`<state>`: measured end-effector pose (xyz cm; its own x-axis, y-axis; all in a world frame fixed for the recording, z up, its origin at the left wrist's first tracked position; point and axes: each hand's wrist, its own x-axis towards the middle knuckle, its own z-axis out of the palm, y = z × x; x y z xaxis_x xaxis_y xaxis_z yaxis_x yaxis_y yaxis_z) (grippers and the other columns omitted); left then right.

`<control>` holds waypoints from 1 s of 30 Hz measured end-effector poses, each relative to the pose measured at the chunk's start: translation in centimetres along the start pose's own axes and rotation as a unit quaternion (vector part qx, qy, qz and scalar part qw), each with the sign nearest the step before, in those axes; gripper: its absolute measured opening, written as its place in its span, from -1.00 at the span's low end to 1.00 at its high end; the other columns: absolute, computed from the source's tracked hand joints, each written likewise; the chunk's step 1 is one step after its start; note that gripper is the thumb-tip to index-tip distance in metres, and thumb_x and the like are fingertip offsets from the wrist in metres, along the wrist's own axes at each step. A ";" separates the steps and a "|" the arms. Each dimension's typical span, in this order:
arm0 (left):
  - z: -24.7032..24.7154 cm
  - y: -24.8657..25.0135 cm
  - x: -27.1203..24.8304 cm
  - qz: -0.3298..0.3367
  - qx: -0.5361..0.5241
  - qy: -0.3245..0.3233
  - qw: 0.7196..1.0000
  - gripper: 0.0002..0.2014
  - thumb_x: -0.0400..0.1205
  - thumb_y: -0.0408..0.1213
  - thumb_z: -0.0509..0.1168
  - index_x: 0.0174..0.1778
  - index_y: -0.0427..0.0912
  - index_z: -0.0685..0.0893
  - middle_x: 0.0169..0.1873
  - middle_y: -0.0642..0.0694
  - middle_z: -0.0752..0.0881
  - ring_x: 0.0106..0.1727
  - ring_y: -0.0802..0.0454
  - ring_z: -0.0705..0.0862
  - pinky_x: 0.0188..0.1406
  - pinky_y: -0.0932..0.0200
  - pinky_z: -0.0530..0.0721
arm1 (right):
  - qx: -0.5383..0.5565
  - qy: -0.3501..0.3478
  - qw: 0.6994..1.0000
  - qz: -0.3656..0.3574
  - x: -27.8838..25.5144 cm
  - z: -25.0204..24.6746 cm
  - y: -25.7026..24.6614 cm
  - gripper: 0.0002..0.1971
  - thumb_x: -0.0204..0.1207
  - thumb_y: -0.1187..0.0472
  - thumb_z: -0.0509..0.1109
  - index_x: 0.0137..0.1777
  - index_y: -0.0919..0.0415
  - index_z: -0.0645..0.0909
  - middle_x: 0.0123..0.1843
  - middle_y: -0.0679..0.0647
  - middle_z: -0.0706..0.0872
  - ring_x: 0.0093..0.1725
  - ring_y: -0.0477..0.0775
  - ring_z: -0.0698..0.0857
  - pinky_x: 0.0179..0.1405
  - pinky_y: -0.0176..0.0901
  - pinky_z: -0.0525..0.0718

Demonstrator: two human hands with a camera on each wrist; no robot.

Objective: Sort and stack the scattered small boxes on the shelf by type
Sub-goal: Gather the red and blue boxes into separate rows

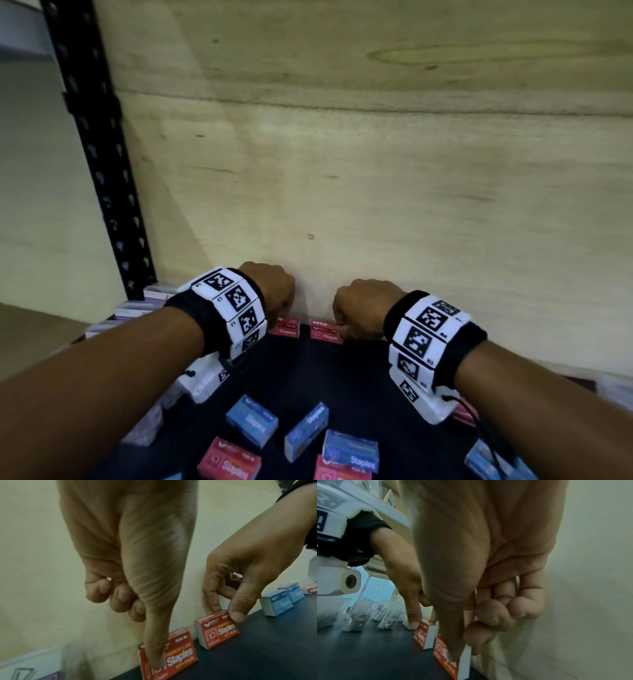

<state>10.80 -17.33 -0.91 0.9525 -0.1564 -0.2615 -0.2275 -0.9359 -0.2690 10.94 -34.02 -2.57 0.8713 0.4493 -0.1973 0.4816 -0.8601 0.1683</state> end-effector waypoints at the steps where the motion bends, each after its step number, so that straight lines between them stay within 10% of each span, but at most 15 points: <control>1: 0.1 0.1 0.1 0.004 0.002 0.005 1.000 -0.70 0.52 -0.25 0.52 0.17 0.03 0.74 0.17 -0.05 0.70 0.12 -0.11 0.70 -0.12 0.14 0.54 | -0.001 -0.002 1.000 0.000 0.1 0.0 0.0 -0.71 0.56 -0.01 0.49 0.17 0.15 0.68 0.06 0.09 0.75 -0.01 0.16 0.73 -0.11 -0.05 0.67; 30: -0.3 3.2 0.7 0.064 -0.039 0.046 0.996 -0.67 0.46 -0.09 0.56 0.12 0.04 0.74 0.06 0.01 0.70 0.02 -0.05 0.68 -0.14 0.12 0.56 | 0.042 -0.033 0.998 0.032 -2.4 0.8 3.3 -0.66 0.48 -0.06 0.56 0.15 0.11 0.74 0.05 0.04 0.80 0.00 0.12 0.76 0.00 -0.02 0.74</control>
<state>10.78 -20.51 -1.64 0.9318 -0.3013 -0.2023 -0.3356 -0.9276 -0.1641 10.36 -38.11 -2.31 0.8910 0.3777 -0.2521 0.4124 -0.9054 0.1010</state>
